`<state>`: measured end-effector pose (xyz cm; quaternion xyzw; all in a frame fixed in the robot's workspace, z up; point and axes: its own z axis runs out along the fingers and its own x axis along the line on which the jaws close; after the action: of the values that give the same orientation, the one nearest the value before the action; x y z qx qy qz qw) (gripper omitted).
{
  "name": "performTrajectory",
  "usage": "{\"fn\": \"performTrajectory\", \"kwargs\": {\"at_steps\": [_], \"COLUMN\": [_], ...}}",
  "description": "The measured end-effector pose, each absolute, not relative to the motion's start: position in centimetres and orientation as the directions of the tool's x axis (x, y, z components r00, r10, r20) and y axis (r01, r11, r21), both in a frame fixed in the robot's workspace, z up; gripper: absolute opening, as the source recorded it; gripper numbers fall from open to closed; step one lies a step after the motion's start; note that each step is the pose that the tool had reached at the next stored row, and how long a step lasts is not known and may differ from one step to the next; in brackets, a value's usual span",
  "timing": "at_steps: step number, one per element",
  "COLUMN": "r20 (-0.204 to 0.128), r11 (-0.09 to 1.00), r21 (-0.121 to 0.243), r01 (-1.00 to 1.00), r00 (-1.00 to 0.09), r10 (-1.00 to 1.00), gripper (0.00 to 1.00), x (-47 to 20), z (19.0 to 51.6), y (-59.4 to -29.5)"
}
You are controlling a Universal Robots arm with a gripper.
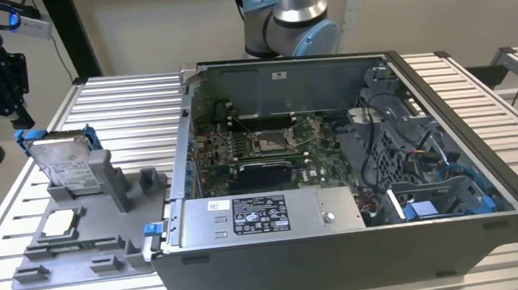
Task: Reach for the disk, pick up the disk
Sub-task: 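Pick up the disk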
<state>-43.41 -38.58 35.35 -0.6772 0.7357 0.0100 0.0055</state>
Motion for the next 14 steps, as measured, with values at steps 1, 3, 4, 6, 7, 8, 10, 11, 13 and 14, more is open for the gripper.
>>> {"fn": "performTrajectory", "kwargs": {"at_steps": [1,3,4,6,7,8,10,11,13,14], "r20": [-0.022,-0.022,-0.022,-0.022,-0.022,-0.022,-0.022,-0.022,-0.022,-0.022], "r11": [0.074,0.069,0.068,0.067,0.066,0.066,0.064,0.064,0.062,0.062], "r21": [0.007,0.007,0.007,0.007,0.007,0.007,0.007,0.007,0.007,0.007], "r01": [-0.997,-0.998,-0.998,-0.998,-0.998,-0.998,-0.998,-0.998,-0.998,-0.998], "r00": [-0.074,-0.069,-0.068,-0.067,-0.066,-0.066,-0.064,-0.064,-0.062,-0.062], "r10": [-0.997,-0.997,-0.997,-0.998,-0.998,-0.998,-0.998,-0.998,-0.998,-0.998], "gripper": [0.00,0.00,0.00,0.00,0.00,0.00,0.00,0.00,0.00,0.00], "x": [-43.40,-43.40,-43.40,-43.40,-43.40,-43.40,-43.40,-43.40,-43.40,-43.40], "z": [35.35,35.35,35.35,35.35,35.35,35.35,35.35,35.35,35.35,35.35], "y": [-38.58,-38.59,-38.59,-38.58,-38.59,-38.58,-38.59,-38.59,-38.59,-38.59]}}
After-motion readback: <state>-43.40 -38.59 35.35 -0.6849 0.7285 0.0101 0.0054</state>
